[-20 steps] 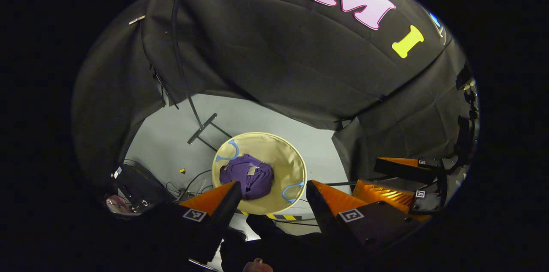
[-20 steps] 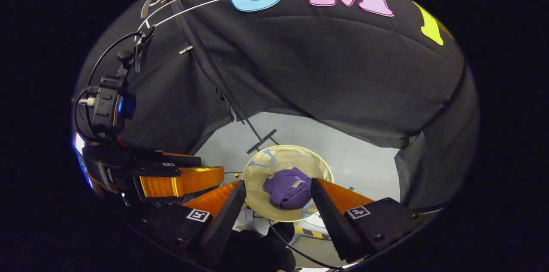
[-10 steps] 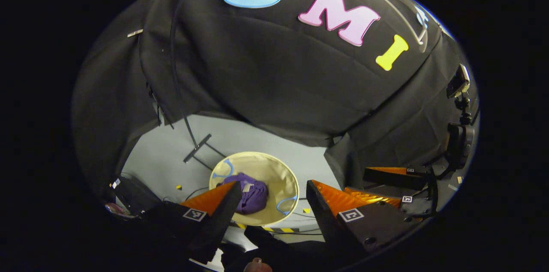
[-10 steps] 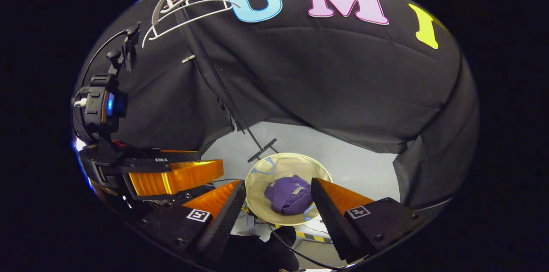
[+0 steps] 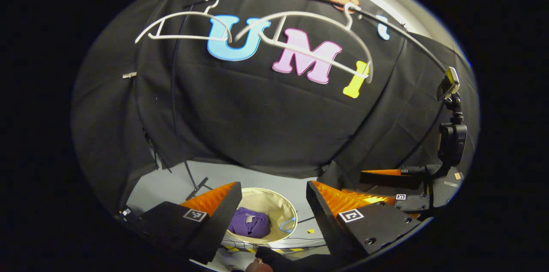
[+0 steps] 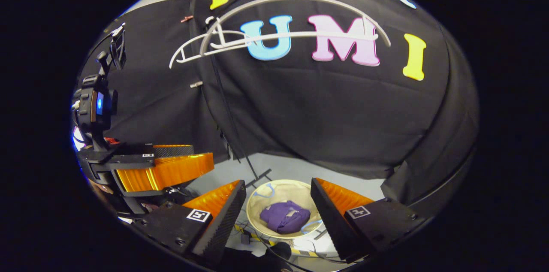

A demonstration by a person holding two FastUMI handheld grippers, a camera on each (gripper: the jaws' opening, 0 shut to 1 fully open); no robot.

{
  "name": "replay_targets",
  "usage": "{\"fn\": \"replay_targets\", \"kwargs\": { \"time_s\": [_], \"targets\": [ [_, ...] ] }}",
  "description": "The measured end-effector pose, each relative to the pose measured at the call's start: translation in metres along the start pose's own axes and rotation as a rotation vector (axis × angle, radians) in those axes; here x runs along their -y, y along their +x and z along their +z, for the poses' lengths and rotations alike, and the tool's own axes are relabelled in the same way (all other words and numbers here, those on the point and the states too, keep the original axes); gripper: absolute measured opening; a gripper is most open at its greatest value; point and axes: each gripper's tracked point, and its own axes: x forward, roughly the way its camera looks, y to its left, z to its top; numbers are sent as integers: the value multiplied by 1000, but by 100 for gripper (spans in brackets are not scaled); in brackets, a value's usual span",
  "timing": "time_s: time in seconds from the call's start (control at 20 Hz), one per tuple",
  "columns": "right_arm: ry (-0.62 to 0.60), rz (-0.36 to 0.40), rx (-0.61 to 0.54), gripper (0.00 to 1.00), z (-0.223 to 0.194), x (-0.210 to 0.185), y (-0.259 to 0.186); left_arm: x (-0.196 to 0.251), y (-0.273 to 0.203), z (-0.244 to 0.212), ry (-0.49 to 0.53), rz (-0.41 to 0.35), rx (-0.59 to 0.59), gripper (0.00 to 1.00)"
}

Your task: Grasp the clothes on the hanger with both hands and then place them into the laundry hamper below.

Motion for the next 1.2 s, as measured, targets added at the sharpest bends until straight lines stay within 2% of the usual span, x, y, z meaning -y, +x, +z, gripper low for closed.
{"fn": "replay_targets", "kwargs": {
  "time_s": [0.3,0.55,0.6,0.65,0.8,0.9,1.0,1.1,1.15,1.2],
  "targets": [
    [17,-64,235,98,34,-61,-86,9,-117,25,80,-100,179,95],
    [48,-114,360,98,35,-113,-146,-2,-203,16,125,-139,242,95],
    [53,-122,387,98,37,-122,-156,-5,-216,15,131,-144,257,92],
    [58,-131,414,98,41,-128,-167,-5,-227,14,134,-152,269,95],
    [64,-150,492,98,50,-143,-198,-1,-256,18,149,-174,321,95],
    [42,-177,565,98,62,-144,-221,6,-271,31,169,-191,373,93],
    [13,-207,622,98,69,-145,-237,13,-283,39,185,-211,420,95],
    [0,-228,660,98,73,-145,-248,20,-295,48,192,-230,473,98],
    [-3,-238,670,98,74,-144,-253,25,-301,53,196,-234,506,95],
    [-3,-244,686,100,76,-141,-258,29,-306,58,201,-238,539,98]
  ]
}}
